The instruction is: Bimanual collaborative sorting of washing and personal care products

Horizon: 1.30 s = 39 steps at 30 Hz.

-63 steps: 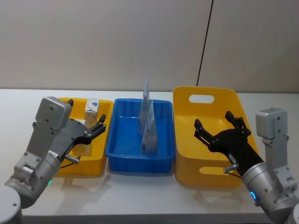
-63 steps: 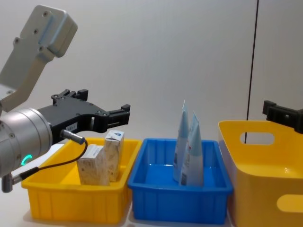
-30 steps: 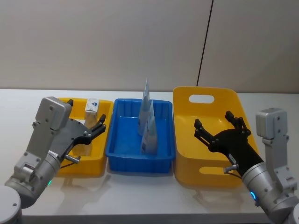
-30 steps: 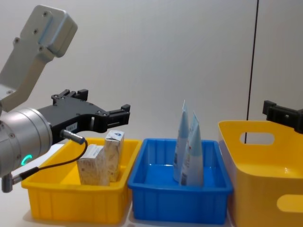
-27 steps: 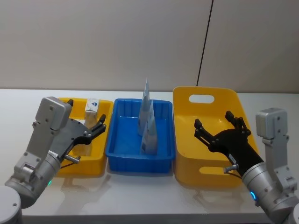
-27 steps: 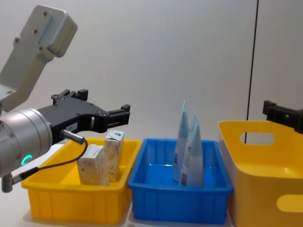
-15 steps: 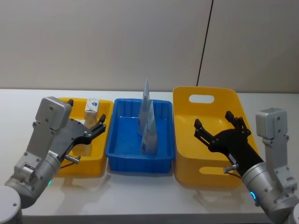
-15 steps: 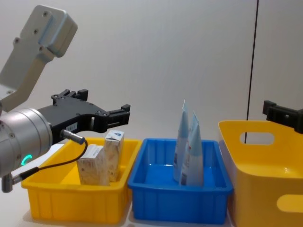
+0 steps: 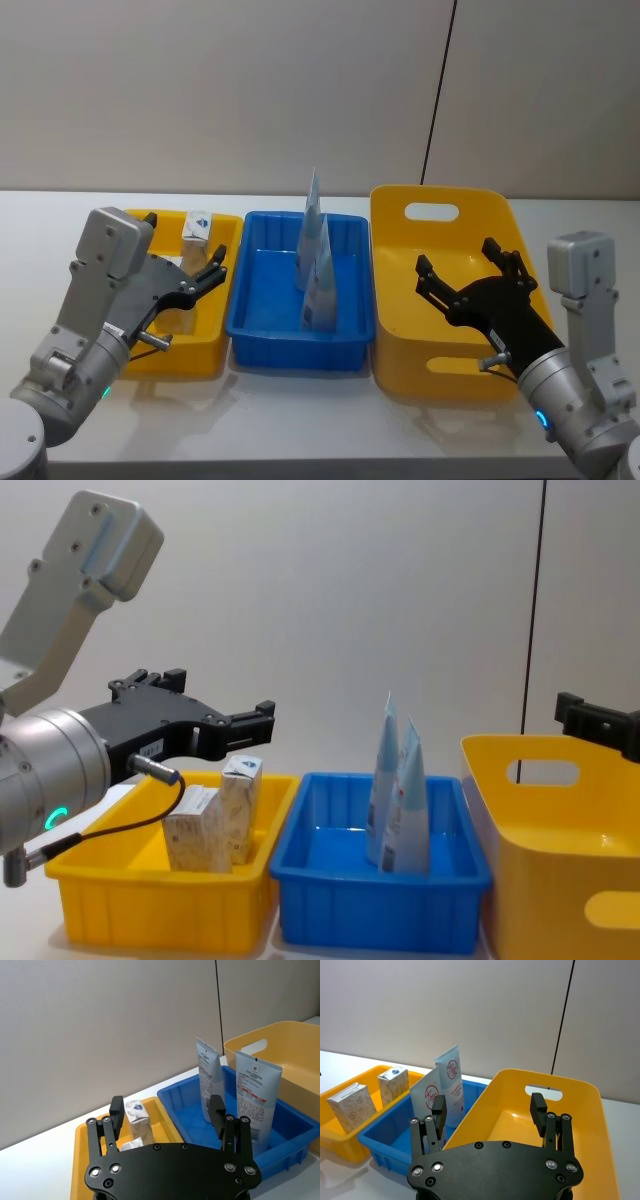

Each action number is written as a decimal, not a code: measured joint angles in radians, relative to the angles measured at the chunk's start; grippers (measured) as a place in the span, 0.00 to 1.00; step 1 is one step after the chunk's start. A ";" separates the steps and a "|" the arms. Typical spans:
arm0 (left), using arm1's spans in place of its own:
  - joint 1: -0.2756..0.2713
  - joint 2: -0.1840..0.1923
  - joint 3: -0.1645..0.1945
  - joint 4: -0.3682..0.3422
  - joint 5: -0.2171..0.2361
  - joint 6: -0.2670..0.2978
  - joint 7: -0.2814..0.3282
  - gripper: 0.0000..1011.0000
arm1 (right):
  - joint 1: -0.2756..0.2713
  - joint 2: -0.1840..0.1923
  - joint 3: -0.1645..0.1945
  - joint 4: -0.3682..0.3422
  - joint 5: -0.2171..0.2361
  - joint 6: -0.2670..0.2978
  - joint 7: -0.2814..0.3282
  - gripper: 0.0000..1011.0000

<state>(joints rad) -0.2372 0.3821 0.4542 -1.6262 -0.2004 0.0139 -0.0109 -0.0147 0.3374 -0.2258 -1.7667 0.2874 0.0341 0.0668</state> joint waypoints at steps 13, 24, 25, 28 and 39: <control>0.002 0.004 -0.008 0.001 -0.011 0.035 -0.013 0.99 | 0.000 0.000 0.000 0.000 0.000 0.000 0.000 0.99; 0.006 0.007 -0.026 0.003 -0.042 0.135 -0.030 0.99 | 0.000 0.000 0.000 0.000 0.000 0.000 0.000 0.99; 0.005 0.006 -0.027 0.005 -0.044 0.141 -0.032 0.99 | 0.000 0.000 0.000 0.000 0.000 0.000 0.000 0.99; -0.001 0.004 -0.030 0.017 -0.050 0.160 -0.039 0.99 | 0.000 0.000 0.000 0.000 0.000 0.000 0.000 0.99; -0.026 -0.007 -0.034 0.069 -0.063 0.210 -0.067 0.99 | 0.000 0.000 0.000 0.000 0.000 0.000 0.000 0.99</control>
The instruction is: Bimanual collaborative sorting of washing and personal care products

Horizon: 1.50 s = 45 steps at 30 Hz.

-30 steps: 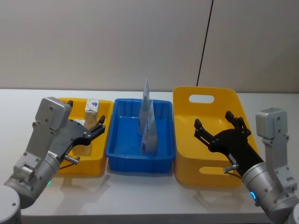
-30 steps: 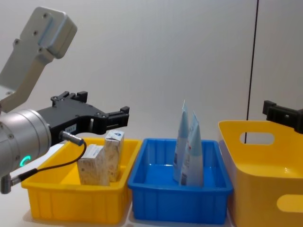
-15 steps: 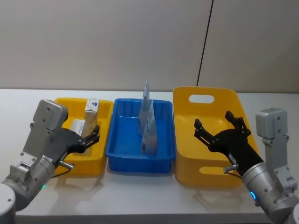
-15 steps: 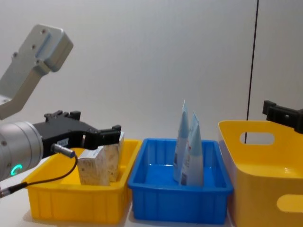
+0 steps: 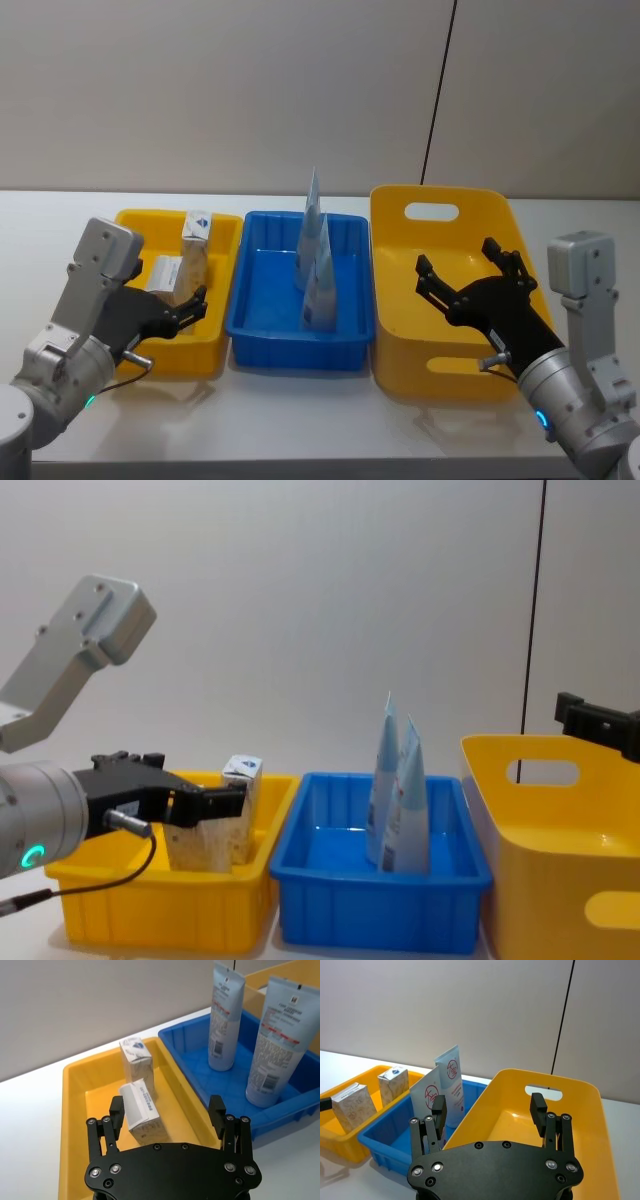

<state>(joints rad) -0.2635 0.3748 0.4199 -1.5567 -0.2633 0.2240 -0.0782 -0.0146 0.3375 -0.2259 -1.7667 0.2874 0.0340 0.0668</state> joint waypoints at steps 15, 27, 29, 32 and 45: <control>-0.029 -0.025 -0.006 0.086 0.006 0.026 -0.004 0.99 | 0.000 0.000 0.000 0.000 0.000 0.000 0.000 0.99; -0.074 -0.059 -0.009 0.173 0.017 -0.010 -0.019 0.99 | 0.000 0.000 0.000 0.000 0.000 0.000 0.000 0.99; -0.076 -0.063 -0.012 0.179 0.017 -0.014 -0.019 0.99 | 0.000 0.000 0.000 0.000 0.000 0.000 0.000 0.99; -0.079 -0.070 -0.016 0.189 0.016 -0.019 -0.018 0.99 | 0.000 0.000 0.000 0.000 0.000 0.000 0.000 0.99; -0.094 -0.110 -0.045 0.231 0.006 -0.027 0.004 0.99 | 0.000 0.000 0.000 0.000 0.000 0.000 0.000 0.99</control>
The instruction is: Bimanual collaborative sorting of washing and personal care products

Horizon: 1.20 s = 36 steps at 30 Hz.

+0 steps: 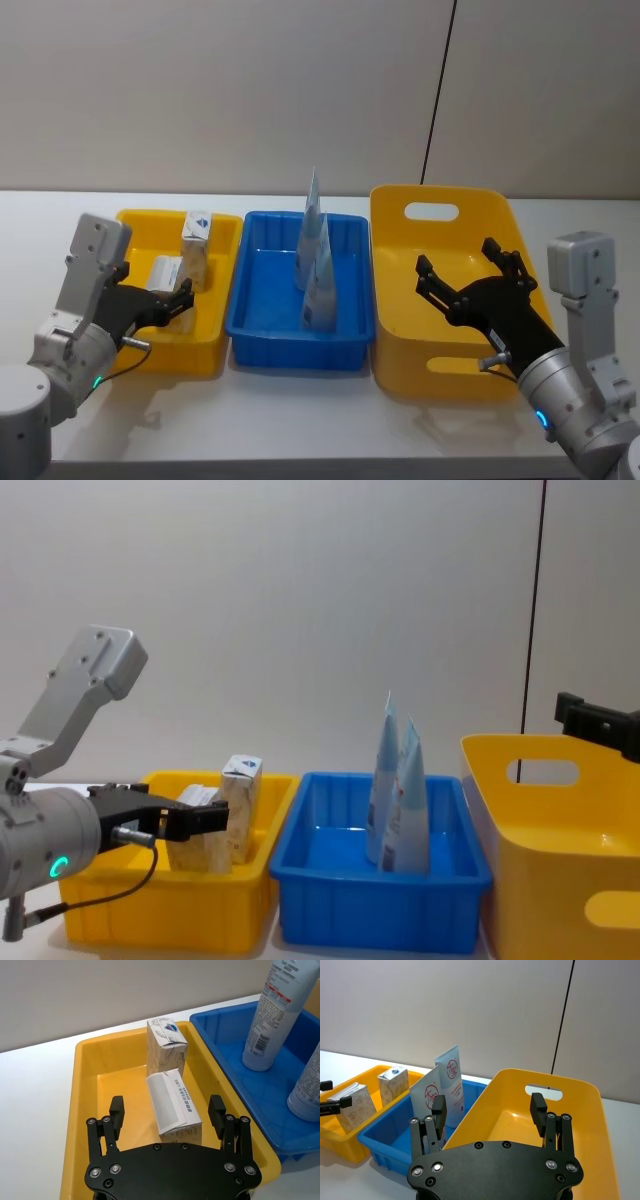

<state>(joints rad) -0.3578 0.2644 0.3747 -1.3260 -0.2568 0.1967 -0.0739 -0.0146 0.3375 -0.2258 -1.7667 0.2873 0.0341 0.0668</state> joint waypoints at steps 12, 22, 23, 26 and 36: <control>-0.022 -0.030 -0.022 0.037 -0.020 0.006 -0.012 0.99 | 0.000 0.000 0.000 0.000 0.000 0.000 0.000 0.99; -0.028 -0.040 -0.036 0.037 -0.037 0.053 -0.028 0.99 | 0.000 0.000 0.000 0.000 0.000 0.000 0.000 0.99; -0.027 -0.040 -0.038 0.033 -0.039 0.064 -0.029 0.99 | 0.000 0.000 0.000 0.000 0.000 0.000 0.000 0.99; -0.025 -0.040 -0.041 0.027 -0.041 0.077 -0.031 0.99 | 0.000 0.000 0.000 0.000 0.000 0.000 0.000 0.99; -0.021 -0.037 -0.049 0.007 -0.040 0.122 -0.033 0.99 | 0.000 0.000 0.000 0.000 0.000 0.000 0.000 0.99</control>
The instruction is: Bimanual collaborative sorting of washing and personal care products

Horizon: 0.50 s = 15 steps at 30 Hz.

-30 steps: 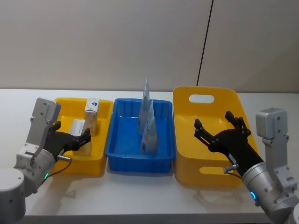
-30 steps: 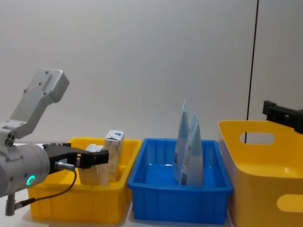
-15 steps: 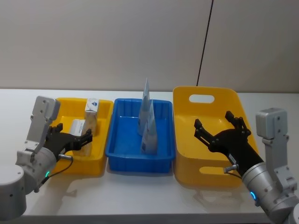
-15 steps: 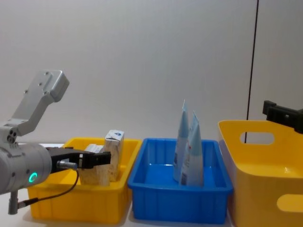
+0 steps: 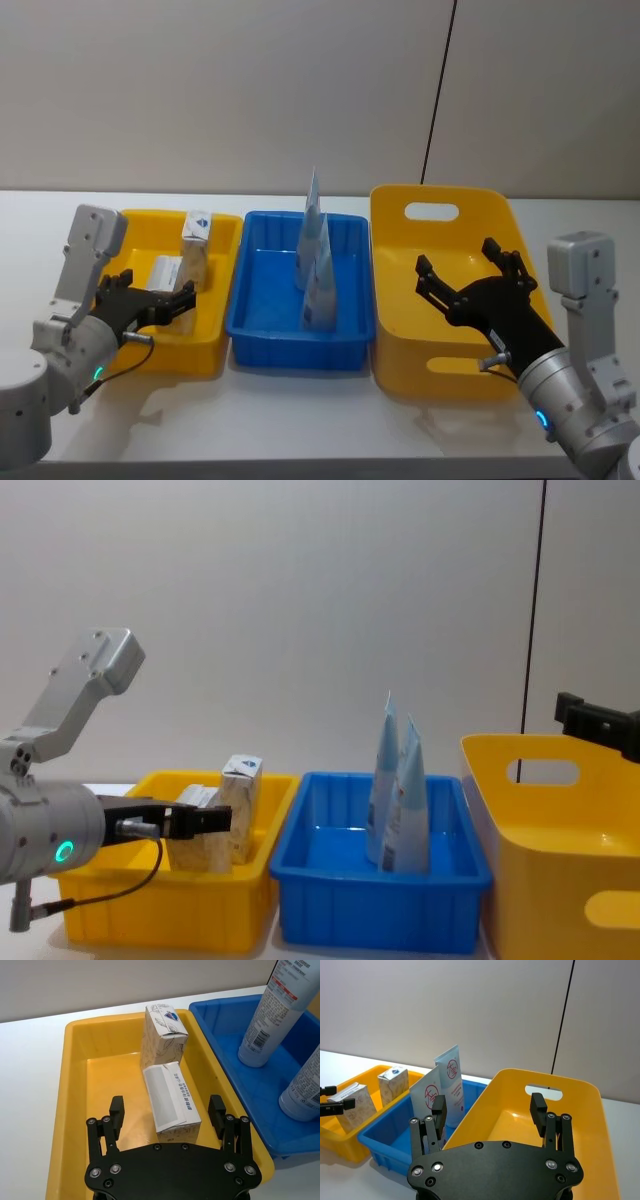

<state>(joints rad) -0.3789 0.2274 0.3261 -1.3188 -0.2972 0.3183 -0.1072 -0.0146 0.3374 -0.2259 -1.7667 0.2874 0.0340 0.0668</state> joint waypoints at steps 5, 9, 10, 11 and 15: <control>0.001 0.001 -0.002 -0.004 0.001 0.009 0.000 0.90 | 0.000 0.000 0.000 0.000 0.000 0.000 0.000 0.99; 0.001 0.001 -0.003 -0.007 0.002 0.016 0.000 0.84 | 0.000 0.000 0.000 0.000 0.000 0.000 0.000 0.99; 0.001 0.001 -0.004 -0.008 0.003 0.017 0.000 0.79 | 0.000 0.000 0.000 0.000 0.000 0.000 0.000 0.99; 0.001 0.001 -0.004 -0.008 0.003 0.018 0.000 0.77 | 0.000 0.000 0.000 0.000 0.000 0.000 0.000 0.99; 0.002 0.002 -0.004 -0.010 0.004 0.022 0.000 0.65 | 0.000 0.000 0.000 0.000 0.000 0.000 0.000 0.99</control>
<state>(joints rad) -0.3772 0.2291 0.3218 -1.3284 -0.2935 0.3405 -0.1071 -0.0146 0.3375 -0.2259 -1.7667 0.2874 0.0341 0.0668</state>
